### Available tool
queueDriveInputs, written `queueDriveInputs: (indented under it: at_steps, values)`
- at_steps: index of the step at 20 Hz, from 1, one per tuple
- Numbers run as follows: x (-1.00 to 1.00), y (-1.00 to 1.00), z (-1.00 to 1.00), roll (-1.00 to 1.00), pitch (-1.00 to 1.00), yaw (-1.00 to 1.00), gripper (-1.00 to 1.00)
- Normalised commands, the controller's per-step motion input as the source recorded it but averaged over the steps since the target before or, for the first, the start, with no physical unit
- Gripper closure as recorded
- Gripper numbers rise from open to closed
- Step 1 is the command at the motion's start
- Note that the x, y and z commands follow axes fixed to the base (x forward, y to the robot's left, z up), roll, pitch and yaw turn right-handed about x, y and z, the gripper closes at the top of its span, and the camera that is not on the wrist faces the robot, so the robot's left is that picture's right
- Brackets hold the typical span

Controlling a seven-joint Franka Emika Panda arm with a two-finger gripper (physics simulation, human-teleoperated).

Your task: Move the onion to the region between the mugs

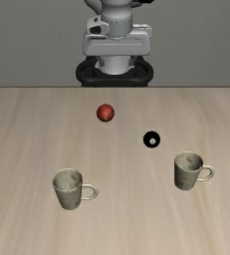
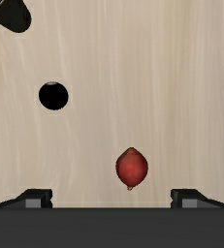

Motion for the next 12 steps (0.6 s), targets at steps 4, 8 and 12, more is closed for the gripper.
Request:
queueDriveInputs:
  at_steps: [4, 8, 12]
  values:
    - [-0.25, -0.75, 0.0, 0.0, 0.0, 0.0, -1.0]
    - [-0.5, 0.0, -0.5, 0.0, 0.0, 0.0, -1.0]
    - [0.0, 0.0, -1.0, 0.0, 0.0, 0.0, -1.0]
